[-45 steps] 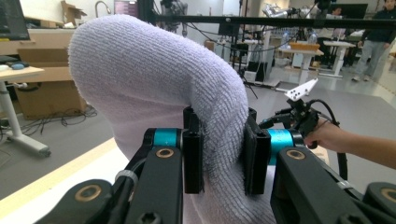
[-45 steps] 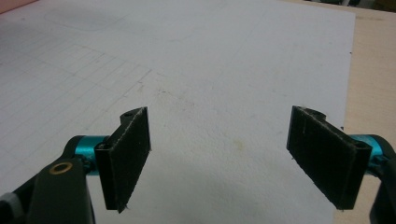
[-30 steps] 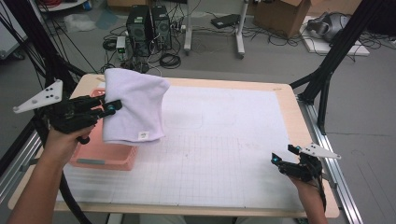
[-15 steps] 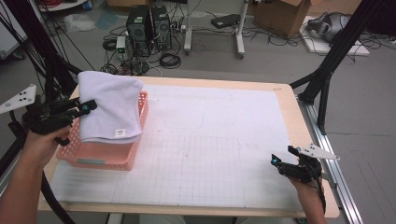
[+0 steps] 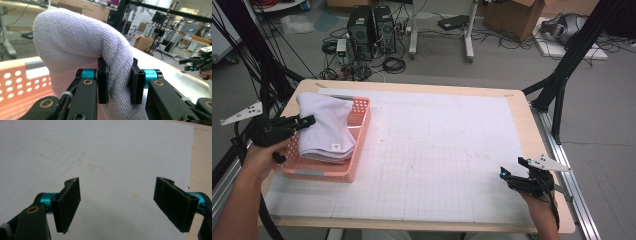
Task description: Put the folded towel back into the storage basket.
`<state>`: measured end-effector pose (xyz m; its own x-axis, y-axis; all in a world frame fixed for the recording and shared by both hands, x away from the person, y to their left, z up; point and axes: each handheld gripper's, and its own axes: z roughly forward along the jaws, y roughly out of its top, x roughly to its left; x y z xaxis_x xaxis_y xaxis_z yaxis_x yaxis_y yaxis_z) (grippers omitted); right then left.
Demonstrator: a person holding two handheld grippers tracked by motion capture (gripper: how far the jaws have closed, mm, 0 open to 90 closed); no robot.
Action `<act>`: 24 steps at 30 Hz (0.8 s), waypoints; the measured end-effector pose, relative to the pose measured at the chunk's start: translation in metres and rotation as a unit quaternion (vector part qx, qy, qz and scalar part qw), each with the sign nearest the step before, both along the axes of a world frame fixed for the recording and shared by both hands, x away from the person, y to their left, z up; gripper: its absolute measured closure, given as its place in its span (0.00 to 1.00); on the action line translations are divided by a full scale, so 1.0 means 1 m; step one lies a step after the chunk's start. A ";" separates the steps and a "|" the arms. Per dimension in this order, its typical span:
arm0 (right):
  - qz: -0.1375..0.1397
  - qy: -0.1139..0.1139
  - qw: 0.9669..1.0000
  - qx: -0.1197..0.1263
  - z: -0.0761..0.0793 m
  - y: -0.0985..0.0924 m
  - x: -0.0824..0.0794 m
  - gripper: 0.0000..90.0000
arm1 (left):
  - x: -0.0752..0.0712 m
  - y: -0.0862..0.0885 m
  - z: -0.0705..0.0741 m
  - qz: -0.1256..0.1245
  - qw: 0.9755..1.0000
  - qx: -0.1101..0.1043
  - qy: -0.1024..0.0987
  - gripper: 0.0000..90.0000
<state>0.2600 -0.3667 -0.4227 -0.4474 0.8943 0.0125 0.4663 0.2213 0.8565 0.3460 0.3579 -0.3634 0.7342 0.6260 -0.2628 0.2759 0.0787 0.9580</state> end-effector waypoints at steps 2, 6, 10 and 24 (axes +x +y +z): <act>0.001 -0.001 1.000 -0.002 0.000 0.000 0.000 0.23 | 0.002 -0.002 -0.002 0.000 1.000 0.006 0.008 0.81; 0.001 -0.002 1.000 -0.002 0.000 -0.001 -0.001 0.23 | 0.004 -0.004 -0.005 -0.001 1.000 0.005 0.011 0.81; 0.001 -0.001 1.000 -0.003 0.000 -0.002 -0.001 0.23 | 0.007 -0.005 -0.007 0.006 1.000 0.010 0.025 0.80; 0.007 -0.002 1.000 -0.001 0.002 0.001 -0.002 0.23 | 0.012 -0.001 -0.009 0.095 0.980 0.063 0.165 0.45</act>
<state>0.2579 -0.3655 -0.4208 -0.4593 0.8883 0.0087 0.4604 0.2296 0.8575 0.3585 0.3574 -0.3725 0.4890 0.7863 -0.3775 0.5639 0.0452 0.8246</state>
